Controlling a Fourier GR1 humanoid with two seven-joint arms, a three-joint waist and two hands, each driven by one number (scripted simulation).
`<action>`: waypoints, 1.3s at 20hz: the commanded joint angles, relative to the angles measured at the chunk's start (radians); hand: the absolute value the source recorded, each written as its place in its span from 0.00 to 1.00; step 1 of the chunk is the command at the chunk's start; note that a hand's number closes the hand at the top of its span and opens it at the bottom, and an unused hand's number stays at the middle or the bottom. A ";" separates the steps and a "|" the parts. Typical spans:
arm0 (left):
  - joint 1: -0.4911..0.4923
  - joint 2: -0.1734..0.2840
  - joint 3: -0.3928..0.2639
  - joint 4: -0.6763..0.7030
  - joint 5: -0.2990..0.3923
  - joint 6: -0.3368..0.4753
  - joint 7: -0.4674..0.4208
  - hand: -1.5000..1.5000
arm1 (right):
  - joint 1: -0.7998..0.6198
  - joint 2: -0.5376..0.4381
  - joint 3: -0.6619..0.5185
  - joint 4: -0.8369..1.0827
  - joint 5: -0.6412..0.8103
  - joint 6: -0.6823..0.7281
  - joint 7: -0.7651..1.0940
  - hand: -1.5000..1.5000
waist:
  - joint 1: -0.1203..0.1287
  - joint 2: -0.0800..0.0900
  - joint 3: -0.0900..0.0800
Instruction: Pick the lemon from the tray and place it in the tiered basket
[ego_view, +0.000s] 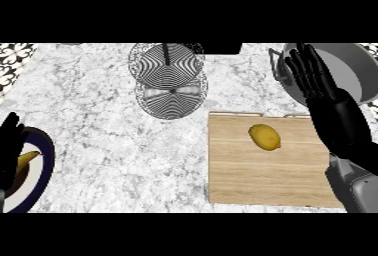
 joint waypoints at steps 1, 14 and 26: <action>-0.050 -0.066 -0.043 -0.021 -0.007 -0.028 0.005 0.50 | 0.033 -0.013 -0.036 0.032 -0.049 0.103 -0.087 1.00 | 0.002 0.017 0.015; -0.224 -0.241 -0.261 -0.040 -0.008 -0.222 -0.040 0.50 | 0.165 -0.053 -0.225 0.552 -0.031 0.331 -0.701 0.00 | 0.003 0.024 0.016; -0.165 -0.248 -0.249 -0.066 -0.028 -0.201 -0.048 0.50 | 0.357 -0.313 -0.183 0.168 0.401 -0.014 -0.361 0.00 | -0.035 0.004 0.008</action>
